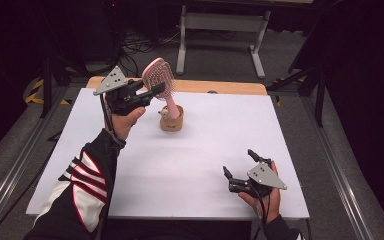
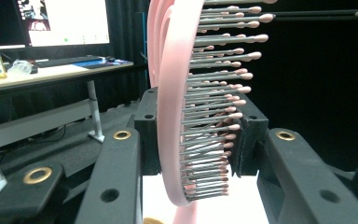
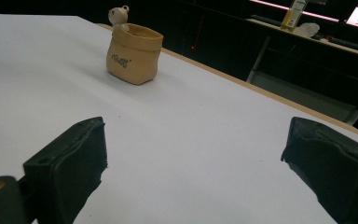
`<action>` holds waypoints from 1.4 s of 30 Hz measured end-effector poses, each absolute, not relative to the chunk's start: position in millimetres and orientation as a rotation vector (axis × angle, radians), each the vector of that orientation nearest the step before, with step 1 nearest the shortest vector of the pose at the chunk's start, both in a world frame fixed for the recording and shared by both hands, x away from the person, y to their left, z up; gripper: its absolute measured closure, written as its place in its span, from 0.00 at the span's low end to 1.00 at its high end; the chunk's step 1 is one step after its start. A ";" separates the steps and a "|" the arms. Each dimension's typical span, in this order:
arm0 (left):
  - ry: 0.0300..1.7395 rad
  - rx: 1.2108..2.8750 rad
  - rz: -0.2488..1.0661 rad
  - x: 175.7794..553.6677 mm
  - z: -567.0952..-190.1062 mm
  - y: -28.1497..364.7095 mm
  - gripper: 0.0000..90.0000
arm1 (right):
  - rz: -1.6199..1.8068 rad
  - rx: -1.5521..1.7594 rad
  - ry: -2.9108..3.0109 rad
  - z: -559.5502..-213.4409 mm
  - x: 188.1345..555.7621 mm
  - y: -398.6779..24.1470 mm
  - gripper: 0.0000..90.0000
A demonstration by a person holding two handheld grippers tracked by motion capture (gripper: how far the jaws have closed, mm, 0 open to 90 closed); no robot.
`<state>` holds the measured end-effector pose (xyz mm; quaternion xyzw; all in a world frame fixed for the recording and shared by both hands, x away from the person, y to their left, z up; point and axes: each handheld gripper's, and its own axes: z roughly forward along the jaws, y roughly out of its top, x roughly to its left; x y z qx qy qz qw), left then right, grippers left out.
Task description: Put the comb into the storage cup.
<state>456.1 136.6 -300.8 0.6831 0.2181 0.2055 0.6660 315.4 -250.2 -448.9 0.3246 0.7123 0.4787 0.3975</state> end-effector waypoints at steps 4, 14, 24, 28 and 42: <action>0.498 1.545 0.460 459.5 -299.8 134.7 0.70 | 1.216 0.826 1.803 -448.9 315.5 -250.9 0.07; 0.523 1.551 0.462 471.4 -298.7 129.0 0.70 | 1.221 0.830 1.804 -448.5 315.3 -251.4 0.07; 0.574 1.576 0.470 489.5 -307.1 122.6 0.70 | 1.223 0.828 1.809 -448.8 315.2 -251.4 0.08; 0.596 1.576 0.465 494.9 -311.5 120.9 0.70 | 1.221 0.824 1.814 -448.9 315.3 -251.1 0.08; 0.669 1.601 0.438 513.2 -334.1 117.8 0.70 | 1.221 0.820 1.828 -450.0 315.9 -249.4 0.08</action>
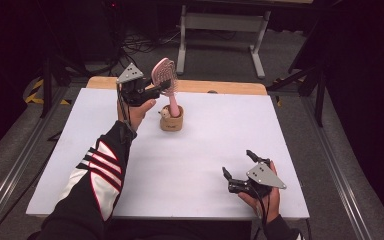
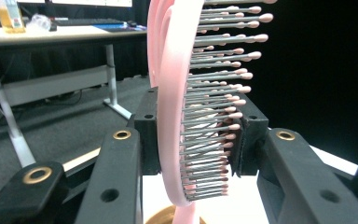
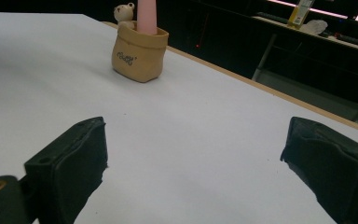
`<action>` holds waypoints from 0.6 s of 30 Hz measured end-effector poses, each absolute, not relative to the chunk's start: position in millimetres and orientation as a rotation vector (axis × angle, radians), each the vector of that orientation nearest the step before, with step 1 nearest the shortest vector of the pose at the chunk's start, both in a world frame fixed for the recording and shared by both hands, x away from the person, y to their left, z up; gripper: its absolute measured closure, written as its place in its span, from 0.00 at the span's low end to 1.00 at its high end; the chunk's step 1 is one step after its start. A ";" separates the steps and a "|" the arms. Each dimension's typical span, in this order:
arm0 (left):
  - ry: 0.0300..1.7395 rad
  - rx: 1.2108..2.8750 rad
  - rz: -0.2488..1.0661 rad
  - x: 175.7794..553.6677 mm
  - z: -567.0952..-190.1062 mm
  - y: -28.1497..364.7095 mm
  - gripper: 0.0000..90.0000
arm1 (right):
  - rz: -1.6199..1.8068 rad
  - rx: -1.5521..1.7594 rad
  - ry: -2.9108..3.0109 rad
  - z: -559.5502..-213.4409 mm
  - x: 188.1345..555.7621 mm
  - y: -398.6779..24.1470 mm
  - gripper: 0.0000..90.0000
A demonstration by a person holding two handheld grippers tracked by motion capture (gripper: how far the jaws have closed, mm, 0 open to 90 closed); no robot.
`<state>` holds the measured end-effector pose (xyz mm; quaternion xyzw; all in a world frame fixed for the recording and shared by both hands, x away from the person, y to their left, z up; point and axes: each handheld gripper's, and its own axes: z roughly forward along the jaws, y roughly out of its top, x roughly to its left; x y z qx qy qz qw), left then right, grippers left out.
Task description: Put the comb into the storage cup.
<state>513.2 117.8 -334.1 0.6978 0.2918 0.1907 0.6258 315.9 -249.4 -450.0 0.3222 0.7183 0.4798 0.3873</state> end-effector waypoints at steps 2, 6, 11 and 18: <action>0.681 1.607 0.431 515.5 -338.4 117.2 0.70 | 1.217 0.817 1.832 -450.4 315.9 -248.8 0.08; 0.697 1.611 0.419 518.3 -345.7 115.8 0.70 | 1.216 0.813 1.836 -450.6 316.0 -248.5 0.08; 0.707 1.607 0.409 520.0 -350.5 115.2 0.70 | 1.215 0.812 1.841 -450.9 316.2 -248.4 0.08; 0.725 1.604 0.385 521.2 -358.9 113.2 0.70 | 1.212 0.805 1.846 -451.3 316.2 -247.1 0.08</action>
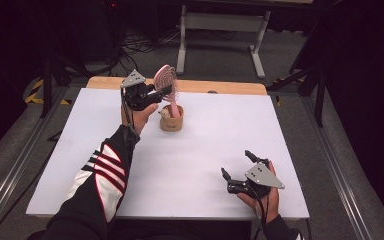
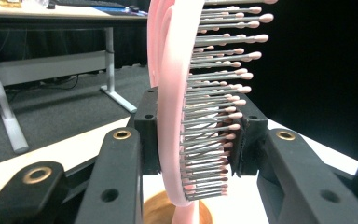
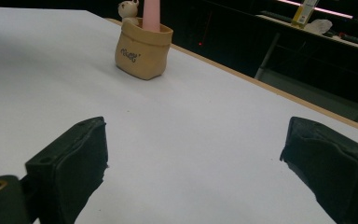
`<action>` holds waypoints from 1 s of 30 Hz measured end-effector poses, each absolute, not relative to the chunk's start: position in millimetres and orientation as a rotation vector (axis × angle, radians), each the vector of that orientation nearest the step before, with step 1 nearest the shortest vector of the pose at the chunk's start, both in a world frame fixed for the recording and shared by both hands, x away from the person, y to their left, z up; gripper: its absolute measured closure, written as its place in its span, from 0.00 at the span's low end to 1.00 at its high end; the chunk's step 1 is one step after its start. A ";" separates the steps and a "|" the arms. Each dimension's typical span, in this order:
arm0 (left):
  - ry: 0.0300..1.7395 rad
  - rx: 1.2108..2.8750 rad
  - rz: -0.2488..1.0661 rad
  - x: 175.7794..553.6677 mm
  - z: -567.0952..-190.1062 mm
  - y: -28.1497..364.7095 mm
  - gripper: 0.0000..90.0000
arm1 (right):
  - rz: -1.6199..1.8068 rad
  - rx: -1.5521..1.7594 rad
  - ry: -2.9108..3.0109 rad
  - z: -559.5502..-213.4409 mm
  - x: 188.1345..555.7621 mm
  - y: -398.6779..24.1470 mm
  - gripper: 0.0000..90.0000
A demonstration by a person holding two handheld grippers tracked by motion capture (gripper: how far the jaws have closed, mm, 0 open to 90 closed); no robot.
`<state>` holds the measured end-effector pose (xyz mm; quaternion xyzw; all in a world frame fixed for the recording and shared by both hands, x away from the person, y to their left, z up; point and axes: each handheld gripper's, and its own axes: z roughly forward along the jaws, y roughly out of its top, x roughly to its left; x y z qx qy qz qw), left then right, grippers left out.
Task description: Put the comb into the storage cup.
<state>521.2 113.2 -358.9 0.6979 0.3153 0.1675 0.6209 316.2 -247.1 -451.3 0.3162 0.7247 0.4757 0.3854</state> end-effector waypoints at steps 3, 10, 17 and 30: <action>0.730 1.601 0.387 522.3 -361.1 113.1 0.70 | 1.207 0.804 1.848 -451.6 316.4 -246.6 0.08; 0.753 1.611 0.374 524.2 -369.5 110.4 0.70 | 1.207 0.803 1.852 -451.8 316.5 -246.1 0.08; 0.769 1.590 0.354 525.7 -377.0 111.6 0.70 | 1.207 0.799 1.858 -452.3 316.9 -245.1 0.08; 0.821 1.575 0.345 531.0 -385.1 121.9 0.69 | 1.196 0.792 1.868 -453.4 317.2 -243.1 0.08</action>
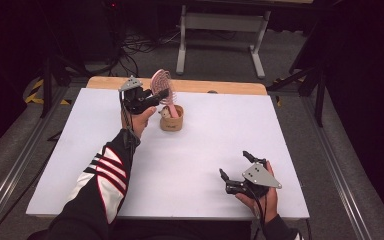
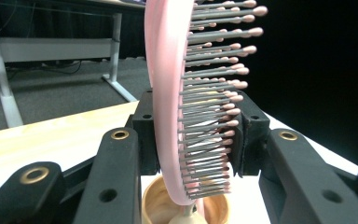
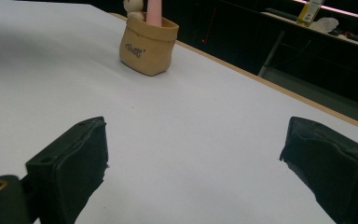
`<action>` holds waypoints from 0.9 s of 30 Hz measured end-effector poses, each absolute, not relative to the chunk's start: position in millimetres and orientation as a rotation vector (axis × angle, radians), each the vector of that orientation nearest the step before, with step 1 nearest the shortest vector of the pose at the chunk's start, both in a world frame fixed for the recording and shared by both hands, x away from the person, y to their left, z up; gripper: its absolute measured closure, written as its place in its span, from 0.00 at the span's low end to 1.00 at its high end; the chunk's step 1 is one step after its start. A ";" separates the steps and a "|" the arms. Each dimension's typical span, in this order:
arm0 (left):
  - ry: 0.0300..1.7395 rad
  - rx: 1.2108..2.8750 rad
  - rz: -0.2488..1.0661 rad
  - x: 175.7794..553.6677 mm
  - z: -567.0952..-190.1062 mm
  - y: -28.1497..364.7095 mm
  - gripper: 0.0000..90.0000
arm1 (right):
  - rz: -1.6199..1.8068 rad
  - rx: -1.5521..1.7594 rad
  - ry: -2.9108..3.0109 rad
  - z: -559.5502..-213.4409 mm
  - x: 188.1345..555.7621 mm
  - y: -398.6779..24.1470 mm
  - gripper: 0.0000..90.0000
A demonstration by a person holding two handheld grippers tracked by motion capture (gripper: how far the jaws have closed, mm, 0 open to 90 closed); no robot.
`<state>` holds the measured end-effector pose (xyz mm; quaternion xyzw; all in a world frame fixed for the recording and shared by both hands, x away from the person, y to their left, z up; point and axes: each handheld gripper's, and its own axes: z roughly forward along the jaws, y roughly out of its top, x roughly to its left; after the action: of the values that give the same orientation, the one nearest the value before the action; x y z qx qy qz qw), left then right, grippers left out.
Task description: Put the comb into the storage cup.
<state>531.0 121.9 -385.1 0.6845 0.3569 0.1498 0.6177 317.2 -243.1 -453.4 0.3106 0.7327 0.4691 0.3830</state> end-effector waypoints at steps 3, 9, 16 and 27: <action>0.825 1.577 0.340 531.3 -388.5 123.0 0.69 | 1.192 0.791 1.871 -453.5 317.5 -243.1 0.09; 0.830 1.574 0.354 531.8 -389.4 124.8 0.69 | 1.188 0.788 1.873 -453.8 317.6 -242.5 0.09; 0.852 1.554 0.348 532.5 -392.4 127.8 0.68 | 1.185 0.785 1.878 -453.8 317.5 -242.2 0.09; 0.903 1.534 0.336 535.8 -399.2 143.1 0.65 | 1.178 0.785 1.881 -454.6 318.2 -241.5 0.09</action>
<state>535.8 143.1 -399.2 0.6664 0.3924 0.1460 0.6169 318.2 -241.5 -454.6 0.3078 0.7380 0.4621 0.3835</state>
